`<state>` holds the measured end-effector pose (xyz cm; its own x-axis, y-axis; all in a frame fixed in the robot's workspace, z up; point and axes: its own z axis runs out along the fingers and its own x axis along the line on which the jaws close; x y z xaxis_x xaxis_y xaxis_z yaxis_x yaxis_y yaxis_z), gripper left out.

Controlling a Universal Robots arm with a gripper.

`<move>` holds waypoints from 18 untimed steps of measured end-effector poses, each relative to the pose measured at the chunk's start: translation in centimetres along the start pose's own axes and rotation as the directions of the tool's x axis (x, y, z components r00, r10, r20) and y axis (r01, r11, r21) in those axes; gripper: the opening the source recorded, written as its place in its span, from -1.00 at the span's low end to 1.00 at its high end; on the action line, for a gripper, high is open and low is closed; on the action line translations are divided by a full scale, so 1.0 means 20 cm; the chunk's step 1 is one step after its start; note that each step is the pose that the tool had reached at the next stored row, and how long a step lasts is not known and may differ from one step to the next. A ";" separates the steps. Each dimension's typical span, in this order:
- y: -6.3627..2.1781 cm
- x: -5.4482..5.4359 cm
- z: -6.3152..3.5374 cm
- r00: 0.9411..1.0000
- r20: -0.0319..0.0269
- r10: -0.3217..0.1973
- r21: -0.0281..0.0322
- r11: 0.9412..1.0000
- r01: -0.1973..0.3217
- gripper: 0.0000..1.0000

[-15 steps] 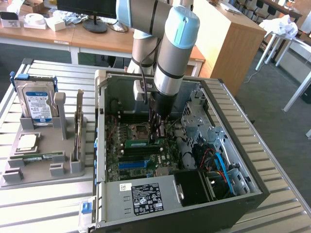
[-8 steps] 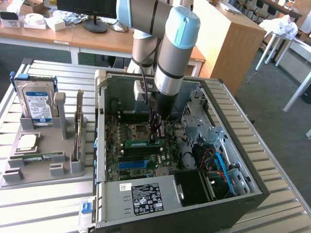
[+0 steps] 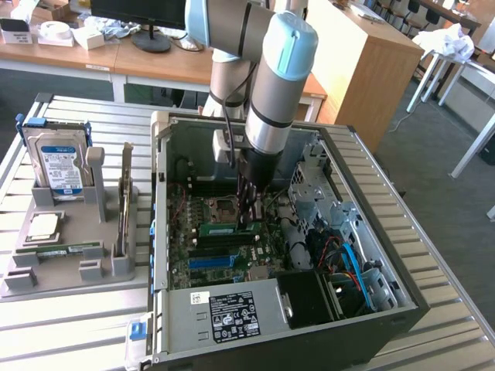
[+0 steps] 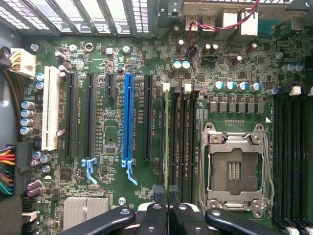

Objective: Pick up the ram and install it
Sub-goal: 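Pick up the ram and move it above insertion slot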

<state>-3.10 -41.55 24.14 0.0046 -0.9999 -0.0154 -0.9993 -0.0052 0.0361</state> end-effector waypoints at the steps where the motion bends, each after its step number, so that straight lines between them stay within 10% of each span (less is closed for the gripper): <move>1: 0.000 0.00 0.003 1.000 0.000 0.000 0.000 1.000 0.000 -0.76; 18: -0.001 0.01 0.029 1.000 0.000 0.000 0.000 1.000 0.000 -0.76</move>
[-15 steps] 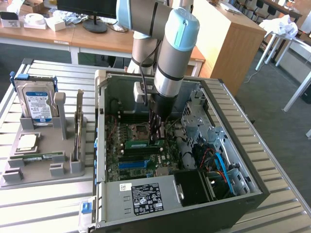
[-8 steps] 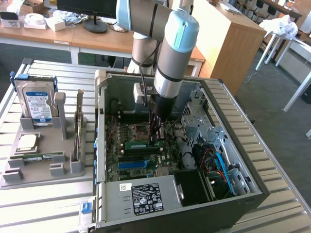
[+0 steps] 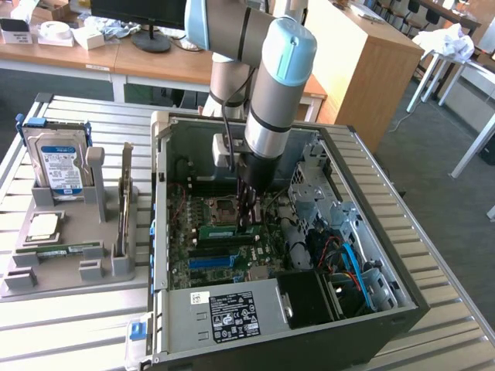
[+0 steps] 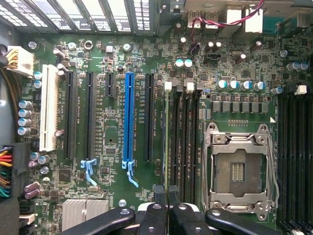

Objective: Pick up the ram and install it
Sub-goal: 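Pick up the ram and move it above insertion slot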

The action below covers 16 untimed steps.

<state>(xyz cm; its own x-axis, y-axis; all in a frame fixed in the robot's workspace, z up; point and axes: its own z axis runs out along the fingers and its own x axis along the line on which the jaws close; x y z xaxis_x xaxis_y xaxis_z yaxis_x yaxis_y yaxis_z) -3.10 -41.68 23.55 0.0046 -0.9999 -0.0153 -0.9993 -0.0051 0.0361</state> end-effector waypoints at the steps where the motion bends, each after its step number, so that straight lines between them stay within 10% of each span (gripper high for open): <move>1: 0.000 0.00 0.002 1.000 0.000 0.000 0.000 1.000 0.000 -0.76; 16: 0.003 0.00 0.014 1.000 0.000 0.000 0.000 1.000 0.000 -0.76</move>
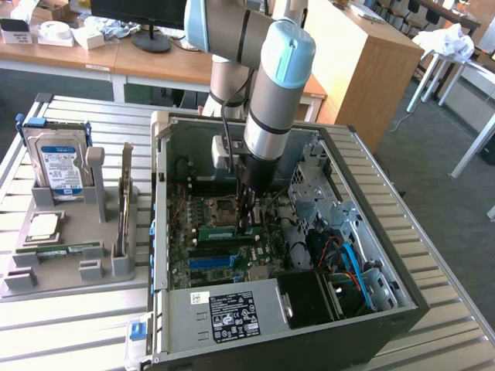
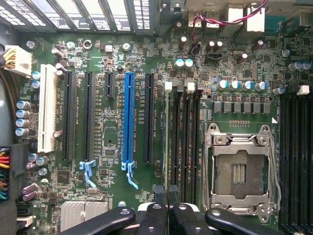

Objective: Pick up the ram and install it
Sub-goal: 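Pick up the ram and move it above insertion slot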

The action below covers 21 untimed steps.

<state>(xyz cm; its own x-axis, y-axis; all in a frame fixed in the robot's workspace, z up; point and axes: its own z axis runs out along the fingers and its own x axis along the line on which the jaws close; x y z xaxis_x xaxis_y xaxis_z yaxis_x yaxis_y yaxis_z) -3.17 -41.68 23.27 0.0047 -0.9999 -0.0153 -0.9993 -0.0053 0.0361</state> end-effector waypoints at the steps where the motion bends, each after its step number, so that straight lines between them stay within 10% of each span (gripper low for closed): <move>1: 0.000 0.00 0.002 1.000 0.000 0.000 0.000 1.000 0.000 -0.76; 21: 0.001 0.00 0.011 1.000 0.000 0.002 0.000 1.000 -0.002 -0.76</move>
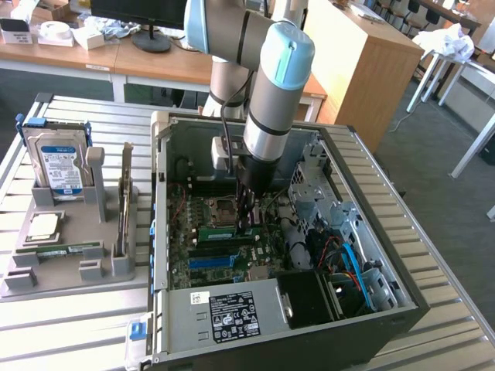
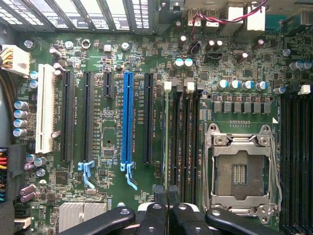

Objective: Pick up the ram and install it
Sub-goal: 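Pick up the ram and move it above insertion slot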

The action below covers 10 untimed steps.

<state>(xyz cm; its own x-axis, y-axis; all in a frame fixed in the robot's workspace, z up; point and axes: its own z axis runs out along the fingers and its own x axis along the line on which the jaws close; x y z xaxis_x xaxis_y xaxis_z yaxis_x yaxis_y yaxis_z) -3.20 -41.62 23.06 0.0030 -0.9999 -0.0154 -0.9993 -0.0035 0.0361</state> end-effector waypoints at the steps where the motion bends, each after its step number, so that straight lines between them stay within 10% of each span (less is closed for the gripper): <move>1: 0.000 0.00 0.000 1.000 0.000 0.000 0.000 1.000 0.000 -0.76; 10: 0.000 0.00 0.000 1.000 0.000 0.002 0.000 1.000 -0.002 -0.76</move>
<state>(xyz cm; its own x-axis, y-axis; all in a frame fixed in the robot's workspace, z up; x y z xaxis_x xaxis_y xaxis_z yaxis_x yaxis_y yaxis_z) -3.20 -41.62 23.05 0.0006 -0.9999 -0.0154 -0.9993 -0.0011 0.0361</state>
